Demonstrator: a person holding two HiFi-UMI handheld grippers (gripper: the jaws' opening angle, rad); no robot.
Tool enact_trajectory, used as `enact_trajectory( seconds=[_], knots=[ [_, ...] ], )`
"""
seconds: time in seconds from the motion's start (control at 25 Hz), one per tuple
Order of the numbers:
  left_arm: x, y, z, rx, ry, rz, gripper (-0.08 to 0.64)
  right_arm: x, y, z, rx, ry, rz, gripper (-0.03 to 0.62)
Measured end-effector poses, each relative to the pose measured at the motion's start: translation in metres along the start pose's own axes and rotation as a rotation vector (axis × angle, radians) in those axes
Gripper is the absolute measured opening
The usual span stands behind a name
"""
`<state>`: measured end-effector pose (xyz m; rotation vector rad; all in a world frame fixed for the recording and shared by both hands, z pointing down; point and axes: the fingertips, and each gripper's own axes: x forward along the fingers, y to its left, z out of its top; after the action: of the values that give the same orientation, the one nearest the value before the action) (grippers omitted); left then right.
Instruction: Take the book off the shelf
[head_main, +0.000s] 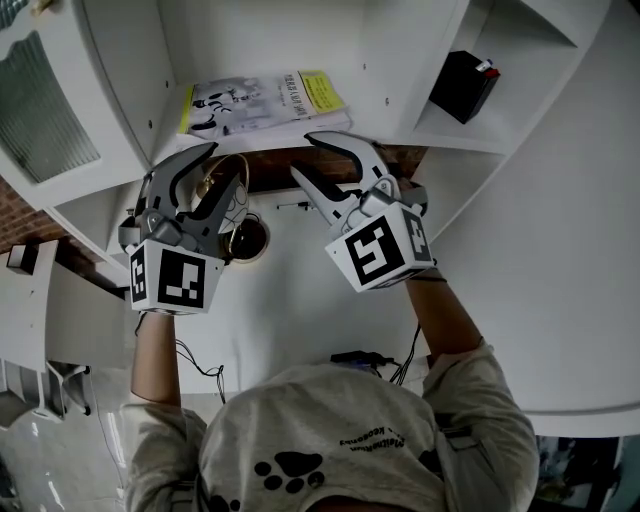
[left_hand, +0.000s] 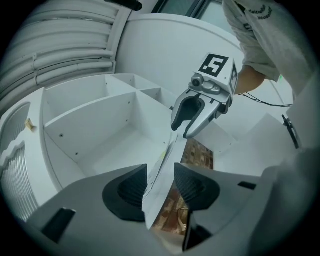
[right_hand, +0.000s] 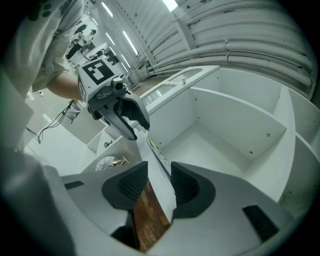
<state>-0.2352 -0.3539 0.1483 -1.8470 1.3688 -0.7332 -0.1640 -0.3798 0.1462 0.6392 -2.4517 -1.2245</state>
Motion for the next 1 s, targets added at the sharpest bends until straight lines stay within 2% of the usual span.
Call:
enact_trajectory(
  seconds=[0.36, 0.56, 0.8, 1.0],
  knots=[
    [0.02, 0.006, -0.012, 0.056, 0.037, -0.027, 0.207, 0.026, -0.009, -0.01, -0.108, 0.077, 0.055, 0.189],
    [0.027, 0.007, -0.016, 0.065, 0.052, -0.042, 0.215, 0.037, -0.009, -0.019, -0.129, 0.126, 0.129, 0.238],
    [0.028, 0.007, -0.016, 0.059, 0.054, -0.047, 0.216, 0.058, -0.004, -0.038, -0.144, 0.23, 0.227, 0.27],
    [0.024, 0.004, -0.018, 0.054, 0.065, -0.046, 0.216, 0.069, 0.007, -0.065, -0.252, 0.365, 0.286, 0.272]
  ],
)
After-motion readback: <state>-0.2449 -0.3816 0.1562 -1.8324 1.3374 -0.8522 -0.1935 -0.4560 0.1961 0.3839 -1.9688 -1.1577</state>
